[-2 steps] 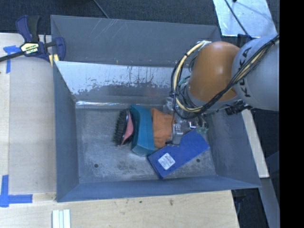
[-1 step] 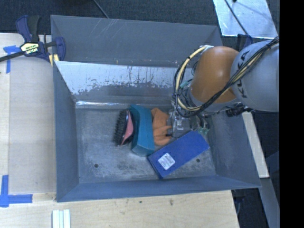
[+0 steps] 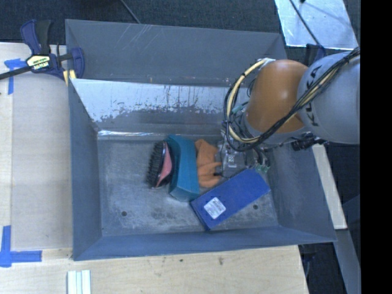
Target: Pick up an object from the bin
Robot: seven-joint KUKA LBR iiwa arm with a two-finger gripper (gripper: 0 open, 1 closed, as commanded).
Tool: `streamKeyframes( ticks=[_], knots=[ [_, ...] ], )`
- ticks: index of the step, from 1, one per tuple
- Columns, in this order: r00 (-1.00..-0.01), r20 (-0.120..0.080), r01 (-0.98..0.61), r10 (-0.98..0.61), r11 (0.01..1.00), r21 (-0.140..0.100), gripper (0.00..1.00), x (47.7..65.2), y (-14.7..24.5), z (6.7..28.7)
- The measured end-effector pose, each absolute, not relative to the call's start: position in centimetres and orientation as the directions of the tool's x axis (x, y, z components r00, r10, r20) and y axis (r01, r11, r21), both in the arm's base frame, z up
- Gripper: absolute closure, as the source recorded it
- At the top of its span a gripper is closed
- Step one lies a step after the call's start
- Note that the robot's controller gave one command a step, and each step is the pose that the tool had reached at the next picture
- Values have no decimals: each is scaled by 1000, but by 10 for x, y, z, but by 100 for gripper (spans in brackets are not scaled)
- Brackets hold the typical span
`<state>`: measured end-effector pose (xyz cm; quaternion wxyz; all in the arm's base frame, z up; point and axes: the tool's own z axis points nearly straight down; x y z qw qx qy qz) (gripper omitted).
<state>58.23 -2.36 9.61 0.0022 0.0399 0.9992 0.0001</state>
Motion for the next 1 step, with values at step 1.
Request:
streamKeyframes(
  ticks=[1],
  knots=[
    [-994,-4,112,112,994,0,100,576,-18,226]
  ],
)
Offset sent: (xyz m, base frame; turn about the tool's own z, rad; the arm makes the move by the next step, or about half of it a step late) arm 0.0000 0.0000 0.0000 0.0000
